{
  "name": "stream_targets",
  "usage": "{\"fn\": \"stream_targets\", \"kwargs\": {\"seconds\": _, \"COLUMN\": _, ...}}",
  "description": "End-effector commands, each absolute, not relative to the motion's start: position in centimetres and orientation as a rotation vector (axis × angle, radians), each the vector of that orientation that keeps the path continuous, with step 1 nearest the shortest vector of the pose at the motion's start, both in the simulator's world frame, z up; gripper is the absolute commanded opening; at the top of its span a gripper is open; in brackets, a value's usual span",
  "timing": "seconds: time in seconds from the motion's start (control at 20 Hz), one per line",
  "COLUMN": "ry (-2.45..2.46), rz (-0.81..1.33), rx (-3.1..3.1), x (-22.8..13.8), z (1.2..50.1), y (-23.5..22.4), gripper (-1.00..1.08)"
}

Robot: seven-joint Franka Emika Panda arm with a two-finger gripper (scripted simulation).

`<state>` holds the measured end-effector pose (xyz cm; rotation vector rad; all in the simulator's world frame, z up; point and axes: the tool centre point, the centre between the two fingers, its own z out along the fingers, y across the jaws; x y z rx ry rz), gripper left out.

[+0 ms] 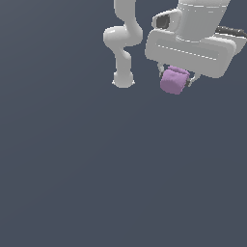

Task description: Pick up the object and move it to a goal position.

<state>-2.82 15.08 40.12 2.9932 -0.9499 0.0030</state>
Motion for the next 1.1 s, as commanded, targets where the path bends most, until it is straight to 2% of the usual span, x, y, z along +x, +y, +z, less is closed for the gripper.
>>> {"fn": "stream_targets", "kwargs": {"seconds": 0.0, "ry": -0.95, "rz": 0.002, "rx": 2.993, "x": -3.3, "z": 42.6, "y": 16.4, "gripper": -1.0}}
{"fn": "stream_targets", "kwargs": {"seconds": 0.5, "ry": -0.949, "rz": 0.0, "rx": 2.994, "x": -4.1, "z": 48.9, "y": 19.7, "gripper": -1.0}}
{"fn": "stream_targets", "kwargs": {"seconds": 1.05, "ry": -0.949, "rz": 0.0, "rx": 2.994, "x": -4.2, "z": 50.7, "y": 20.8, "gripper": -1.0}}
